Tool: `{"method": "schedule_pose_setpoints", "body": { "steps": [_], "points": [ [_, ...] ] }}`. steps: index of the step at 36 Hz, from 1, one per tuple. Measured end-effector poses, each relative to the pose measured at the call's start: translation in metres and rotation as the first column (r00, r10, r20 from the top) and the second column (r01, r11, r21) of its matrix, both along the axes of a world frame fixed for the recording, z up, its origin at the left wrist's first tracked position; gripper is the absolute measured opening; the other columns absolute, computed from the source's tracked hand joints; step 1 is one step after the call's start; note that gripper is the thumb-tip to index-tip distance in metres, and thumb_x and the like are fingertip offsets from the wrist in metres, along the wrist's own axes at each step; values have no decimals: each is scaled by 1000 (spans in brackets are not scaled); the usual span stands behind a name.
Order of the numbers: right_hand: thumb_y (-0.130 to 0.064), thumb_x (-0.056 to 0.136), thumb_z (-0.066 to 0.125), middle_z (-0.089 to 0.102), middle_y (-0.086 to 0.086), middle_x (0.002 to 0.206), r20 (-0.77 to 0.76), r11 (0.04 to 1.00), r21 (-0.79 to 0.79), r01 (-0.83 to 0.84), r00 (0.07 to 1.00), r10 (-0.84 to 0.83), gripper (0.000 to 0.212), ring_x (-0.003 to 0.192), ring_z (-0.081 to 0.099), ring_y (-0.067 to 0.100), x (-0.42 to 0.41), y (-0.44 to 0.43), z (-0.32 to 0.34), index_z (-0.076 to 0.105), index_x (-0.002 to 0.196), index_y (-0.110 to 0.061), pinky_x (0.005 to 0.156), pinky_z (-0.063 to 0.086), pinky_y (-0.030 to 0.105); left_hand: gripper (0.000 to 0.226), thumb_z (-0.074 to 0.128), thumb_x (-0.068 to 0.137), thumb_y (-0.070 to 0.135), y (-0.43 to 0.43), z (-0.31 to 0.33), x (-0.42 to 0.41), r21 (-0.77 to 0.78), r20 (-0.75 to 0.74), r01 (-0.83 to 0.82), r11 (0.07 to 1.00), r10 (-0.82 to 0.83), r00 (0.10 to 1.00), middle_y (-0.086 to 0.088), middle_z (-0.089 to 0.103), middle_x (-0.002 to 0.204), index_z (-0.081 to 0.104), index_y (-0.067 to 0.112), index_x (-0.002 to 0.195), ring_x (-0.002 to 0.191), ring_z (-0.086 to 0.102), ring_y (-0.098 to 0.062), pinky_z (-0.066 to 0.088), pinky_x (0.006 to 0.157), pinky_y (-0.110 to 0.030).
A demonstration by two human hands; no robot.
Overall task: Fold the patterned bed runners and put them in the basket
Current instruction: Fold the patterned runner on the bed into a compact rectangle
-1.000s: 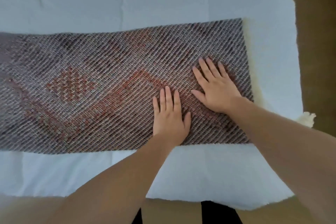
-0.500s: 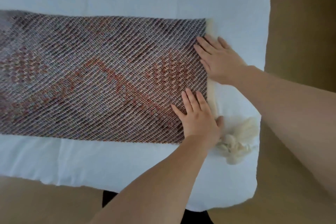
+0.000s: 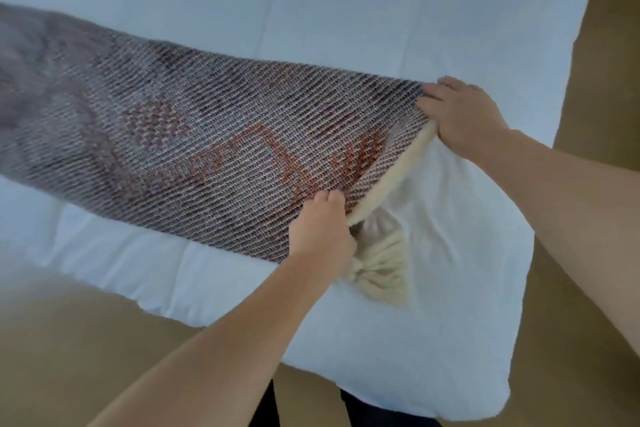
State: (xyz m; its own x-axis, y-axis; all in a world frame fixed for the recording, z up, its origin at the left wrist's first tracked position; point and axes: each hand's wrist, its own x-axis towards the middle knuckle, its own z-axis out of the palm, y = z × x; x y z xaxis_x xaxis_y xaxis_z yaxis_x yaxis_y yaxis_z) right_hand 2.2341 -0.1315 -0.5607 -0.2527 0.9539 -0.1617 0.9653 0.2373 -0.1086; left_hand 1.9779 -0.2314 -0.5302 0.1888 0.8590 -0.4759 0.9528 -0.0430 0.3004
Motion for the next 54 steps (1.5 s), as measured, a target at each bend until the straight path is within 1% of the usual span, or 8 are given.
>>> {"method": "schedule_pose_setpoints", "body": {
  "steps": [6, 9, 14, 22, 29, 34, 38, 54],
  "points": [
    [2, 82, 48, 63, 4, 112, 77, 1000, 3, -1, 997, 1, 37, 111, 50, 28, -38, 24, 58, 61, 111, -16, 74, 48, 35, 33, 50, 85, 12, 12, 39, -53, 51, 32, -184, 982, 182, 983, 4, 56, 84, 45, 21, 117, 76, 58, -22, 42, 61, -34],
    [2, 82, 47, 61, 5, 108, 129, 1000, -20, -24, 991, 26, 40, 106, 52, 28, -63, 37, 97, 61, 113, -20, 71, 41, 32, 11, 47, 87, 11, 15, 63, -78, 71, 27, -243, 967, 242, 970, 2, 53, 71, 43, 18, 94, 62, 52, -17, 36, 50, -31],
    [1, 84, 45, 57, 2, 107, 165, 999, -5, -39, 985, 39, 38, 101, 52, 24, -107, 44, 159, 58, 113, -21, 67, 39, 31, 23, 47, 89, 14, 16, 105, -125, 136, 57, -294, 946, 289, 956, 4, 45, 67, 37, 18, 68, 59, 44, -15, 27, 50, -30],
    [3, 81, 41, 56, 3, 101, 187, 999, -2, 39, 982, -38, 38, 91, 52, 24, -180, 42, 242, 59, 106, -17, 64, 39, 32, 13, 43, 94, 15, 19, 161, -209, 79, 252, -407, 910, 377, 891, 5, 55, 68, 39, 24, 102, 52, 53, -9, 30, 40, -23],
    [5, 79, 44, 58, 4, 97, 100, 985, 38, 171, 980, -174, 36, 86, 56, 26, -249, 42, 299, 63, 103, -14, 68, 46, 35, 63, 68, 84, 39, 27, 211, -304, -2, 417, -95, 995, 87, 905, 24, 49, 88, 25, 39, 130, 72, 51, 8, 34, 56, -11],
    [5, 81, 45, 56, 5, 95, 71, 975, 78, 206, 975, -212, 33, 82, 55, 26, -299, 41, 329, 63, 102, -13, 67, 45, 35, 36, 62, 88, 26, 37, 235, -364, 120, 319, 29, 992, -66, 946, 19, 52, 83, 41, 31, 117, 67, 50, 5, 36, 53, -17],
    [3, 82, 45, 56, 6, 95, 42, 972, 98, 215, 975, -220, 31, 83, 56, 27, -329, 34, 342, 63, 101, -13, 69, 45, 35, 12, 52, 92, 18, 35, 249, -403, 167, 279, -54, 985, 5, 960, 9, 57, 78, 51, 27, 100, 62, 55, -8, 48, 55, -34],
    [6, 77, 49, 64, 8, 86, -468, 929, 67, 365, 834, -294, 31, 83, 56, 29, -396, 35, 362, 69, 89, -14, 66, 42, 32, 20, 41, 90, 7, 13, 280, -465, 255, 135, -263, 930, 236, 963, 1, 54, 70, 50, 24, 96, 58, 55, -17, 40, 48, -35]
  ]
}}
